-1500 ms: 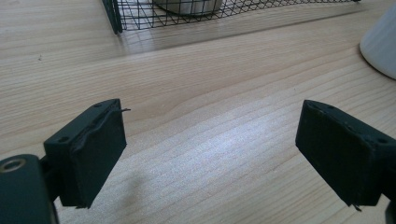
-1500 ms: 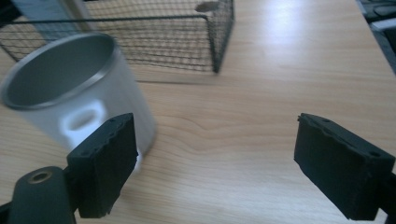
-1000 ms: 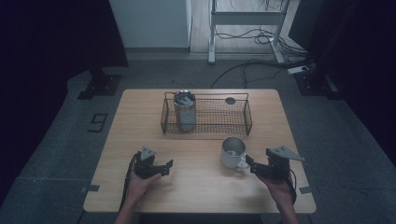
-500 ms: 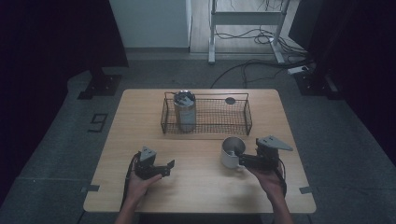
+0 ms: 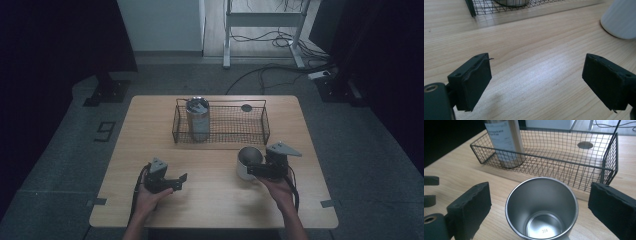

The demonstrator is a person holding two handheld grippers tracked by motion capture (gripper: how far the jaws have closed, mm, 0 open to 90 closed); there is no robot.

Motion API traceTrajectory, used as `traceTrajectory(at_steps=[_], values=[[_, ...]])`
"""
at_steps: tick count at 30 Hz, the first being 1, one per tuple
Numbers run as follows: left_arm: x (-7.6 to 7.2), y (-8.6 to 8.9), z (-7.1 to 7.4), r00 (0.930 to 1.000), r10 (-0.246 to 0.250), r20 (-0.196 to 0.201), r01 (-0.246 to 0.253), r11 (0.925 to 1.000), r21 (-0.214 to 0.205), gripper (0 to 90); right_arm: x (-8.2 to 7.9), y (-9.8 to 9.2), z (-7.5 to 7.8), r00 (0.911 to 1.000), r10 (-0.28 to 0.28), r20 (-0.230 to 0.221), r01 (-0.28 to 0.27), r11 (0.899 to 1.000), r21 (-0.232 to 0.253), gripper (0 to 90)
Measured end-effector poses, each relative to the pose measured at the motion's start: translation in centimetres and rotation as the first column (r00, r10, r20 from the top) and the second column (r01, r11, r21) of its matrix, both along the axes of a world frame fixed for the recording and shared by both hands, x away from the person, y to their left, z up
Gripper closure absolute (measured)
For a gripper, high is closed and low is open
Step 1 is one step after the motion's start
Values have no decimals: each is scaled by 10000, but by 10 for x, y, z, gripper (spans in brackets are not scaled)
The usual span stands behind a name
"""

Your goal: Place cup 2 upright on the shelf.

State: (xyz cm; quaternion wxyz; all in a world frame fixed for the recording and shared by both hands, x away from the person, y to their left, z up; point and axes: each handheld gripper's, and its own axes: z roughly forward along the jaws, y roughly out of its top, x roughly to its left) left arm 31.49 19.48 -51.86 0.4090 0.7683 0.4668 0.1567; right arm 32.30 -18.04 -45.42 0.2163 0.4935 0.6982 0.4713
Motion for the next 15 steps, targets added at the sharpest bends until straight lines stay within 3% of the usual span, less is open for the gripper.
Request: traceTrajectory(at_steps=[5, 15], values=[[0, -1, -2, 10000, -35, -75, 36, 10000, 79, 88, 2, 3, -3, 10000, -94, 8, 95, 9998, -162, 24], [0, -1, -2, 9999, -86, -126, 88, 9999, 139, 87, 7, 6, -14, 9992, -19, -400, 1, 9990, -444, 3]])
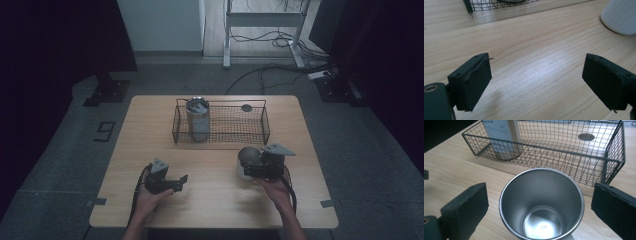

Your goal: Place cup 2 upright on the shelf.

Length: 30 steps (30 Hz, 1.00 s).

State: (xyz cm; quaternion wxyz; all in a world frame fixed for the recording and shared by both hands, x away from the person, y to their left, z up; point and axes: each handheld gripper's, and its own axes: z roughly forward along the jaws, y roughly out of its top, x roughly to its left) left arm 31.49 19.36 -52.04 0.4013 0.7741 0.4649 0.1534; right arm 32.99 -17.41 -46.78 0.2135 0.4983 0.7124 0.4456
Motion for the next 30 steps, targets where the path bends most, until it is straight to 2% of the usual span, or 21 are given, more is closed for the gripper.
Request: traceTrajectory(at_steps=[7, 13, 30], values=[[1, 0, -1, 10000, -24, -78, 24, 10000, 40, 88, 1, 4, -6, 9999, -121, -104, 118, 9996, -239, 0], [1, -2, -2, 9999, 20, -112, -19, 10000, 91, 87, 4, 8, -11, 9987, -410, -297, 391, 9973, -627, 0], [3, 0, -5, 9996, 179, -212, -176, 9997, 152, 87, 12, 14, -26, 9969, -281, -733, 196, 9932, -1144, 5]])
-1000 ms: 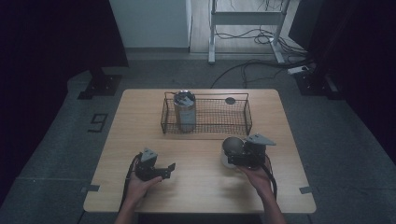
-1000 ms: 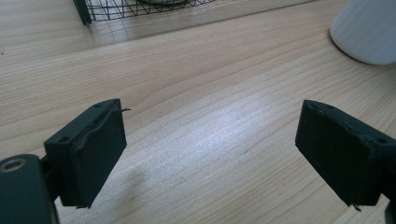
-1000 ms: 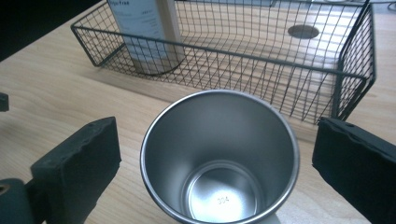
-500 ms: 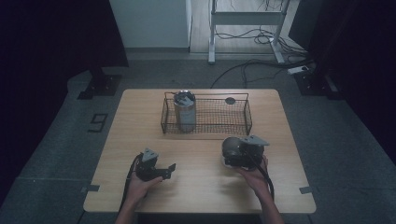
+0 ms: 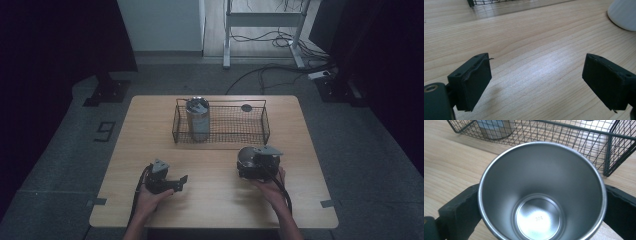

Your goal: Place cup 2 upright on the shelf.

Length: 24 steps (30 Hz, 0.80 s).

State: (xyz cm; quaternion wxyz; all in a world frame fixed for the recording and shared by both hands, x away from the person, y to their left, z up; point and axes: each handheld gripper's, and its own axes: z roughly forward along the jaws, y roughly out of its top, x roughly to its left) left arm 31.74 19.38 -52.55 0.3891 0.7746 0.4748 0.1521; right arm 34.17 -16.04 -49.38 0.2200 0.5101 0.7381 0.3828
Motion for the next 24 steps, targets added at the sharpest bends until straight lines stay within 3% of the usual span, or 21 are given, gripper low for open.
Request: traceTrajectory(at_steps=[6, 24], values=[[0, 0, -2, 10000, 56, 30, -56, 10000, 42, 87, 1, 0, -4, 9997, 233, -79, -233, 9997, -46, 56], [1, 4, -2, 9998, 196, 57, -195, 9998, -40, 88, 2, -5, -4, 9984, 522, 202, -519, 9985, -145, 67]])
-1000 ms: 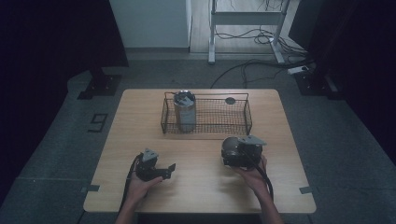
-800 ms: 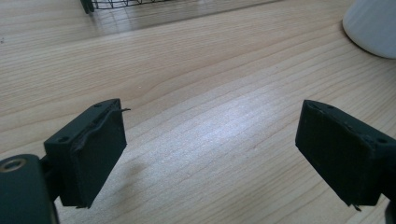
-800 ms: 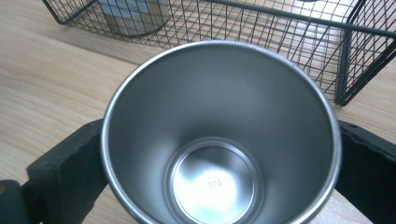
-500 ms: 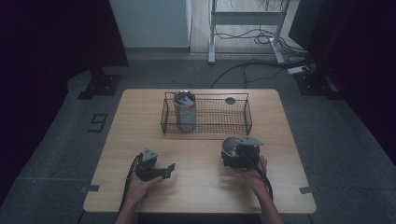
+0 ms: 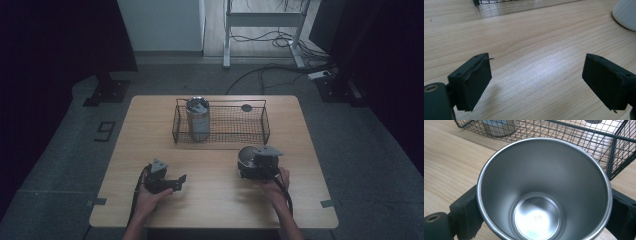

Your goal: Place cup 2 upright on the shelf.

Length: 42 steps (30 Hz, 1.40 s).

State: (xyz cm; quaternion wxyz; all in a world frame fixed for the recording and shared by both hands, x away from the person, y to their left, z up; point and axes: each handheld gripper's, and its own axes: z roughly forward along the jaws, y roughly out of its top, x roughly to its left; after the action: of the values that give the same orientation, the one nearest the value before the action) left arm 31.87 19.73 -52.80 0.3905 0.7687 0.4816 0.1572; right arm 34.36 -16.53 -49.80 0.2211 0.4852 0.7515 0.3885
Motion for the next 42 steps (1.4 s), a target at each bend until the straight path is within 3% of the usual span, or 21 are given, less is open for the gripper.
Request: traceTrajectory(at_steps=[13, 17, 23, 31, 42], values=[[1, 1, -1, 10000, 8, -41, -8, 10000, 19, 88, -5, -6, 10, 9993, 161, 351, -166, 9998, 137, 68], [1, -2, 0, 9999, -41, -162, 33, 9989, -466, 106, -8, -7, 16, 9982, 332, 497, -345, 9991, 250, 68], [1, -7, 1, 10000, -45, -81, 42, 9994, -345, 107, -11, -6, 22, 9964, 356, 773, -377, 9990, 257, 68], [1, -12, -4, 9999, -68, -110, 71, 9996, 269, 107, -13, -9, 33, 9940, 238, 1064, -282, 9988, 402, 68], [1, -8, 0, 10000, 76, -30, -76, 10000, -31, 107, -11, -14, 52, 9896, 477, 1355, -584, 9954, 758, 68]])
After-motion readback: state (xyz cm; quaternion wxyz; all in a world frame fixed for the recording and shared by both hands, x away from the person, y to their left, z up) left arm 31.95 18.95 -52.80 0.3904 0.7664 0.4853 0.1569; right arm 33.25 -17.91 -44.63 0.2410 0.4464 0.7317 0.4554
